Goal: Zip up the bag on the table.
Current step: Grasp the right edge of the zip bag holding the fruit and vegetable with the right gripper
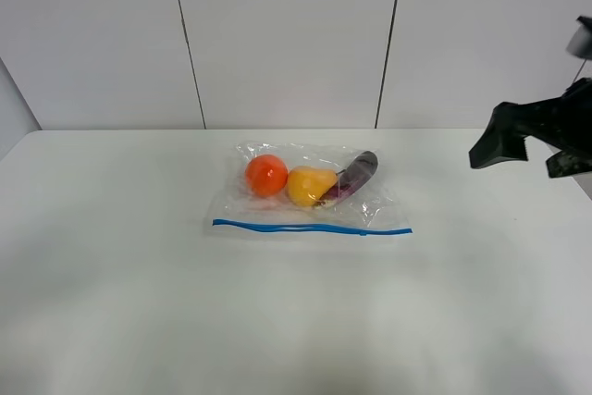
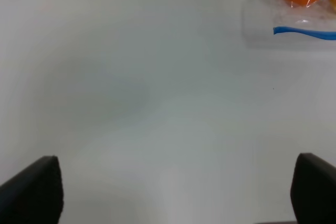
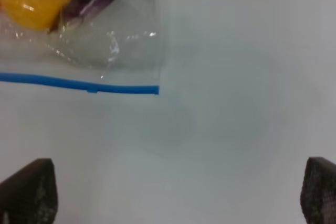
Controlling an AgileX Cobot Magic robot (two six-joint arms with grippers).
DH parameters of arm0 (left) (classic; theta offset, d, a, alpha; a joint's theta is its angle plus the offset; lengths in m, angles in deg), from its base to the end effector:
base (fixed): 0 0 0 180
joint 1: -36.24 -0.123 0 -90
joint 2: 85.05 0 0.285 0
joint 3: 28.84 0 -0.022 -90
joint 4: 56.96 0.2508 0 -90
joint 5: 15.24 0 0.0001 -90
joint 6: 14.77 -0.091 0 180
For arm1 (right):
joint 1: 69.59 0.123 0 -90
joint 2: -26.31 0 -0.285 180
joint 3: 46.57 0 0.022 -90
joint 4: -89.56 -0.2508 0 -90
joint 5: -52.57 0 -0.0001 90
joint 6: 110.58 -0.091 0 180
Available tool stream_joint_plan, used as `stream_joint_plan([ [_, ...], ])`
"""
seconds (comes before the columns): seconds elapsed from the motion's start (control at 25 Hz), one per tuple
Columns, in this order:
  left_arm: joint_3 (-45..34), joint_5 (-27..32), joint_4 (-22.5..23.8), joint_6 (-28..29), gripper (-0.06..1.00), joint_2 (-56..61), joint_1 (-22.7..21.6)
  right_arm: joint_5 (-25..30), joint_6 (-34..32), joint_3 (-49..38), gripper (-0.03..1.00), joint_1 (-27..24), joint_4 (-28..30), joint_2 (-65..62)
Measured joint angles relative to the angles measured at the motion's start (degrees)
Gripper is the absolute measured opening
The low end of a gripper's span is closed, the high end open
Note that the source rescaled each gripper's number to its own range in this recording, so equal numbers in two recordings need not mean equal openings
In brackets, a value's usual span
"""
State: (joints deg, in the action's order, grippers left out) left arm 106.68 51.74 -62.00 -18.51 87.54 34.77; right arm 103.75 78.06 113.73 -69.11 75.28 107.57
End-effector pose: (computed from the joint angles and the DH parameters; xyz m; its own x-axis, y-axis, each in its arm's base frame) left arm -0.0192 -0.0079 0.2881 -0.4798 0.0184 -0.8772 0.0601 0.9981 -0.0119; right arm 0.2498 0.0196 0.3003 -0.8775 -0.0001 -0.4796 -0.0941 0.9806 0.1721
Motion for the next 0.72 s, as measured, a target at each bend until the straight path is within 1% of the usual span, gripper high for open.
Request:
stream_joint_plan([
  [0.12,0.0,0.0,0.0,0.0,1.0,0.0,0.0,-1.5,2.1,0.0,1.0,0.0,-3.3,6.5],
  [0.36,0.0,0.0,0.0,0.0,1.0,0.0,0.0,-6.2,7.3,0.2,1.0,0.0,-8.9,17.9],
  [0.52,0.0,0.0,0.0,0.0,1.0,0.0,0.0,-6.9,11.6,2.1,1.0,0.0,-13.6,24.6],
  [0.72,0.0,0.0,0.0,0.0,1.0,0.0,0.0,-6.6,16.6,6.2,1.0,-1.4,-22.1,31.3],
])
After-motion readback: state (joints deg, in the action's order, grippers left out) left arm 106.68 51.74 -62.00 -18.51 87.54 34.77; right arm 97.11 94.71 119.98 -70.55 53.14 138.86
